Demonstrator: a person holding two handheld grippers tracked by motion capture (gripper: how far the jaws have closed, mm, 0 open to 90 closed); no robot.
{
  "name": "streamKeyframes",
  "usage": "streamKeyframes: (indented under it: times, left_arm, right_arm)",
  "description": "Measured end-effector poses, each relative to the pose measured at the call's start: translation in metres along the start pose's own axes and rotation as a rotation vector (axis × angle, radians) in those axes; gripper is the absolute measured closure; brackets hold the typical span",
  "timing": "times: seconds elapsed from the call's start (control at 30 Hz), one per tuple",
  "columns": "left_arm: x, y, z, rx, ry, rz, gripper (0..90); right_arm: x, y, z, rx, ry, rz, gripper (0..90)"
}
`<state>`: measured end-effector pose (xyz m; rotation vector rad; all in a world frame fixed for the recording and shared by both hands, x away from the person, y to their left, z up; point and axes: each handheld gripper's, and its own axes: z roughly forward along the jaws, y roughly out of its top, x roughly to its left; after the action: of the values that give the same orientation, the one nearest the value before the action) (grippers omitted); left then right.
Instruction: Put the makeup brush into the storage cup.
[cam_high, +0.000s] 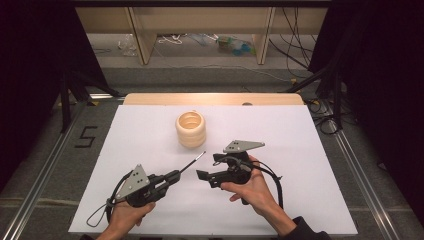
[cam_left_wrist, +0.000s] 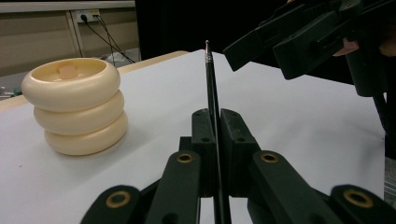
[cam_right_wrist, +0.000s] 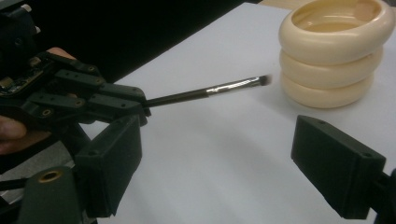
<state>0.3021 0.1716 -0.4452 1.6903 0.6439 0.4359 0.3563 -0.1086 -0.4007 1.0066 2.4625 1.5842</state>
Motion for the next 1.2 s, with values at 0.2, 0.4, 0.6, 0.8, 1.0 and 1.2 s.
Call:
streamKeyframes:
  times: [0.2, 0.4, 0.6, 0.8, 1.0, 1.2]
  left_arm:
    - [-0.004, 0.001, 0.001, -0.013, 0.004, 0.002, 84.7]
    - [-0.005, 0.001, 0.000, -0.023, 0.007, 0.001, 84.7]
    - [-0.006, 0.001, 0.001, -0.025, 0.005, 0.007, 84.7]
    - [-0.009, 0.002, 0.001, -0.038, 0.006, 0.009, 84.7]
    - [-0.011, 0.002, 0.002, -0.045, 0.001, 0.016, 84.7]
    - [-0.012, 0.002, 0.002, -0.050, -0.006, 0.026, 84.8]
  right_arm:
    - [0.001, -0.004, 0.007, -0.026, 0.050, 0.030, 16.4]
    - [0.002, -0.005, 0.013, -0.030, 0.069, 0.055, 16.6]
    - [0.002, -0.006, 0.016, -0.069, 0.098, 0.074, 17.3]
    - [0.003, -0.005, 0.015, -0.086, 0.113, 0.093, 20.7]
    - [0.004, -0.005, 0.017, -0.103, 0.135, 0.107, 26.1]
    - [0.003, -0.005, 0.017, -0.114, 0.152, 0.116, 31.8]
